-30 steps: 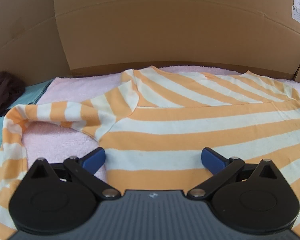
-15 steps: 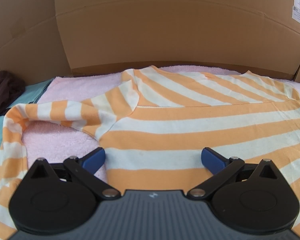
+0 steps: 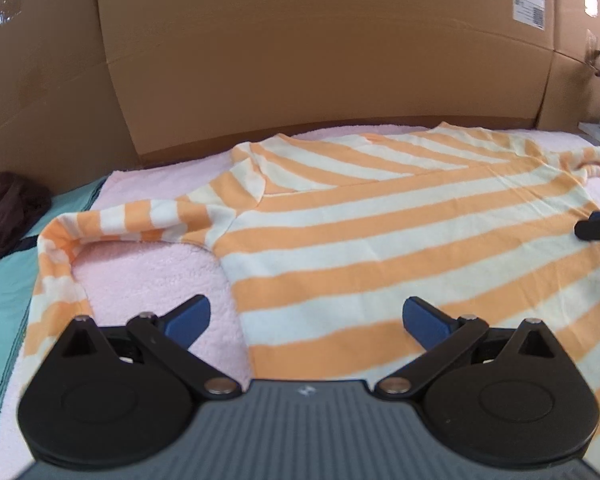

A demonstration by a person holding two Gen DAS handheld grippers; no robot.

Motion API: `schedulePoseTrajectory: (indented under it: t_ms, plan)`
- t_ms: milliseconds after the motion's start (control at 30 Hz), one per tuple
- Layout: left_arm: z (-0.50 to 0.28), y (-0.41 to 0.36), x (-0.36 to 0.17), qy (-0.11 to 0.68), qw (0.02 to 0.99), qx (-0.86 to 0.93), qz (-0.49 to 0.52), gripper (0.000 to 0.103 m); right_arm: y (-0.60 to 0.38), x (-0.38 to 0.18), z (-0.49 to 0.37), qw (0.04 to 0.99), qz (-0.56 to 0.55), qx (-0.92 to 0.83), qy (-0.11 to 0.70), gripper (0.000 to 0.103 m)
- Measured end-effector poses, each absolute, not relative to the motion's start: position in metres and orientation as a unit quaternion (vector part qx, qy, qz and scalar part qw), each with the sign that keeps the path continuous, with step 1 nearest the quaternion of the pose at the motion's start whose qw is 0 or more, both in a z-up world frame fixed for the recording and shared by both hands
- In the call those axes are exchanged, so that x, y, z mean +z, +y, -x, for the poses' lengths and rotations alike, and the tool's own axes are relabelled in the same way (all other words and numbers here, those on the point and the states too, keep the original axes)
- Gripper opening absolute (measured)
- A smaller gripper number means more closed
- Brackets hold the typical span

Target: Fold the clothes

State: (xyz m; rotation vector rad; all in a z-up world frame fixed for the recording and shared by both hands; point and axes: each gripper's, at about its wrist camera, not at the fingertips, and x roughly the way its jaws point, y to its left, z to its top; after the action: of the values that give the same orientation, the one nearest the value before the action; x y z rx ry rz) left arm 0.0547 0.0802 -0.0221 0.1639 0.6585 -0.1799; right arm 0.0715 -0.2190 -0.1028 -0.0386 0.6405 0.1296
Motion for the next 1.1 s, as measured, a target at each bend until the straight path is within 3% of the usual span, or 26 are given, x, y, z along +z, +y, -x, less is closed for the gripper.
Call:
schedulePoseTrajectory:
  t_ms: [67, 133, 200, 400, 467, 567, 700, 800, 967, 1100]
  plan:
    - [-0.041, 0.085, -0.024, 0.323, 0.937, -0.099, -0.087, 0.102, -0.234, -0.102, -0.062, 0.947, 0.048, 0.041, 0.316, 0.032]
    - [-0.028, 0.09, -0.027, 0.323, 0.935, -0.11, -0.094, 0.102, -0.249, -0.1, -0.052, 0.945, 0.081, 0.011, 0.316, 0.048]
    - [-0.018, 0.095, -0.028, 0.326, 0.933, -0.127, -0.087, 0.102, -0.261, -0.094, -0.035, 0.95, 0.075, -0.004, 0.305, 0.053]
    - [-0.01, 0.086, -0.027, 0.325, 0.926, -0.179, -0.065, 0.102, -0.268, -0.078, 0.009, 0.951, -0.055, 0.128, 0.276, 0.042]
    - [-0.007, 0.079, -0.027, 0.32, 0.926, -0.185, -0.073, 0.102, -0.25, -0.085, 0.01, 0.94, -0.058, 0.174, 0.287, 0.035]
    - [-0.004, 0.077, -0.032, 0.326, 0.923, -0.188, -0.079, 0.102, -0.236, -0.1, 0.01, 0.929, -0.054, 0.19, 0.314, 0.033]
    - [0.001, 0.092, -0.032, 0.336, 0.919, -0.192, -0.075, 0.102, -0.257, -0.105, 0.017, 0.931, -0.061, 0.161, 0.321, 0.023]
    - [0.002, 0.103, -0.03, 0.346, 0.917, -0.184, -0.07, 0.102, -0.277, -0.105, 0.026, 0.935, -0.064, 0.14, 0.32, 0.009]
    - [0.01, 0.1, -0.019, 0.332, 0.923, -0.183, -0.073, 0.102, -0.276, -0.104, 0.024, 0.931, -0.102, 0.172, 0.307, 0.019]
    - [0.01, 0.08, -0.023, 0.325, 0.92, -0.204, -0.081, 0.102, -0.262, -0.105, 0.018, 0.925, -0.122, 0.201, 0.298, 0.019]
